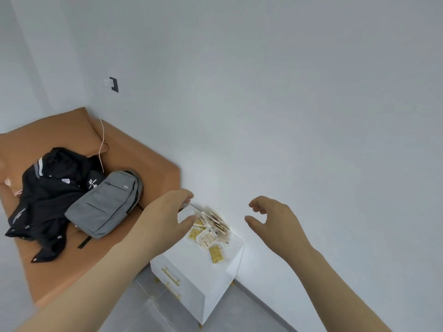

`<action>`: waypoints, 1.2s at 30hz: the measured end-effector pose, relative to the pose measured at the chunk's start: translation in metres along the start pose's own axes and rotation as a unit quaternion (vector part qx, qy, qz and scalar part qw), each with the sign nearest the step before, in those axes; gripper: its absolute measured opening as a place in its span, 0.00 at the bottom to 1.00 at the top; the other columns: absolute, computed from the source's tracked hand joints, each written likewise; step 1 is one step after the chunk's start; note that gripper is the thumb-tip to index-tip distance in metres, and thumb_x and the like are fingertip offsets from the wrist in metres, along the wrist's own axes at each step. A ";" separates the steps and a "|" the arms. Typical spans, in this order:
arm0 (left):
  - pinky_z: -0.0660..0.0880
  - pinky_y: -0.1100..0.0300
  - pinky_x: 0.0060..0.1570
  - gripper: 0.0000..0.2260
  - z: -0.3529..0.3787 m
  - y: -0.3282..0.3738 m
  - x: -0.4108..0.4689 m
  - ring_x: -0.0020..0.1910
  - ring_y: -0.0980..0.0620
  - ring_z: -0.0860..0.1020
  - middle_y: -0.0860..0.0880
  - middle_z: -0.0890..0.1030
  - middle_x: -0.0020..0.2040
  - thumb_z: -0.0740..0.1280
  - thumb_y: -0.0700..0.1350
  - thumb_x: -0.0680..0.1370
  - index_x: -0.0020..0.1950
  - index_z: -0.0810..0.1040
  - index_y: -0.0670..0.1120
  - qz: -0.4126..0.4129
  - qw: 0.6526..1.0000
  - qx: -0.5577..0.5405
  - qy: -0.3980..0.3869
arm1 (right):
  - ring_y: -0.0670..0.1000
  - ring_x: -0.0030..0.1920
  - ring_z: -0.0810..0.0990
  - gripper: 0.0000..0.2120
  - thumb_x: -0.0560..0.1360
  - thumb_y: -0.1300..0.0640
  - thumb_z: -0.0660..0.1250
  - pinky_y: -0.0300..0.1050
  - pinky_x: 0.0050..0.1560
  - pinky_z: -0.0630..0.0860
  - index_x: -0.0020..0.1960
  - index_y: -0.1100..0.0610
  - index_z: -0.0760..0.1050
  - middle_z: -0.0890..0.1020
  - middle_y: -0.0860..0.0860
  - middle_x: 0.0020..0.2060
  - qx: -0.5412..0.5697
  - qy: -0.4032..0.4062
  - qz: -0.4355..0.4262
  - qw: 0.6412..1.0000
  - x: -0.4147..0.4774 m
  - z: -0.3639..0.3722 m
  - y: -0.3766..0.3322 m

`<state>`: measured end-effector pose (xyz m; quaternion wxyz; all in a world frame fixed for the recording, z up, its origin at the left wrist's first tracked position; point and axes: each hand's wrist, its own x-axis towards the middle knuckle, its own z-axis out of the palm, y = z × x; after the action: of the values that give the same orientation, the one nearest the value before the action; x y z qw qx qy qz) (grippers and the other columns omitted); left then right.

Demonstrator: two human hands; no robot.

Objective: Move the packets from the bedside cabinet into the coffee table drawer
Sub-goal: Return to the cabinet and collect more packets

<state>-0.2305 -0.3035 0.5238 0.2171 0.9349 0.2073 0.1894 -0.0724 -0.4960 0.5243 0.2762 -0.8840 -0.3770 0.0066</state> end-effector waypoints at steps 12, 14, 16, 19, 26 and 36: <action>0.68 0.66 0.51 0.16 0.060 -0.102 0.136 0.54 0.58 0.74 0.58 0.75 0.57 0.68 0.49 0.75 0.63 0.72 0.51 0.005 0.993 -0.027 -0.117 | 0.46 0.56 0.75 0.13 0.76 0.50 0.65 0.41 0.53 0.72 0.60 0.49 0.74 0.78 0.42 0.53 -0.016 -0.055 0.106 0.993 0.117 0.094 0.024; 0.67 0.66 0.49 0.16 0.071 -0.112 0.159 0.54 0.58 0.73 0.57 0.75 0.57 0.67 0.48 0.76 0.62 0.72 0.51 0.001 0.992 -0.027 -0.121 | 0.46 0.56 0.76 0.13 0.76 0.49 0.65 0.41 0.53 0.72 0.60 0.48 0.74 0.78 0.42 0.53 -0.015 -0.064 0.114 0.991 0.140 0.105 0.035; 0.65 0.68 0.49 0.16 0.083 -0.122 0.182 0.54 0.59 0.73 0.58 0.75 0.57 0.67 0.48 0.75 0.63 0.72 0.52 -0.006 0.992 -0.024 -0.126 | 0.46 0.56 0.76 0.13 0.75 0.49 0.65 0.40 0.53 0.72 0.60 0.48 0.74 0.79 0.42 0.53 -0.014 -0.071 0.124 0.990 0.164 0.113 0.048; 0.64 0.68 0.50 0.16 0.099 -0.135 0.215 0.56 0.59 0.73 0.58 0.74 0.58 0.67 0.48 0.76 0.63 0.72 0.51 -0.012 0.990 -0.015 -0.139 | 0.46 0.56 0.76 0.13 0.75 0.50 0.66 0.40 0.54 0.72 0.60 0.49 0.74 0.79 0.43 0.53 -0.018 -0.084 0.132 0.988 0.198 0.125 0.068; 0.63 0.69 0.47 0.15 0.148 -0.178 0.278 0.57 0.59 0.74 0.58 0.75 0.57 0.67 0.48 0.76 0.62 0.72 0.51 -0.045 0.983 -0.014 -0.175 | 0.46 0.57 0.76 0.16 0.77 0.51 0.64 0.39 0.52 0.69 0.64 0.49 0.70 0.78 0.45 0.55 -0.017 -0.131 0.137 0.982 0.270 0.172 0.104; 0.73 0.57 0.50 0.11 0.223 -0.235 0.320 0.52 0.52 0.76 0.54 0.76 0.53 0.66 0.48 0.76 0.57 0.73 0.49 -0.073 0.964 -0.019 -0.254 | 0.49 0.59 0.74 0.17 0.78 0.51 0.62 0.40 0.55 0.69 0.66 0.50 0.68 0.76 0.47 0.59 -0.056 -0.198 0.179 0.962 0.308 0.234 0.140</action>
<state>0.0668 -0.0335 0.3086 0.2933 0.9304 0.2094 -0.0670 0.1896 -0.2548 0.3175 0.1404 -0.9323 -0.2591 0.2096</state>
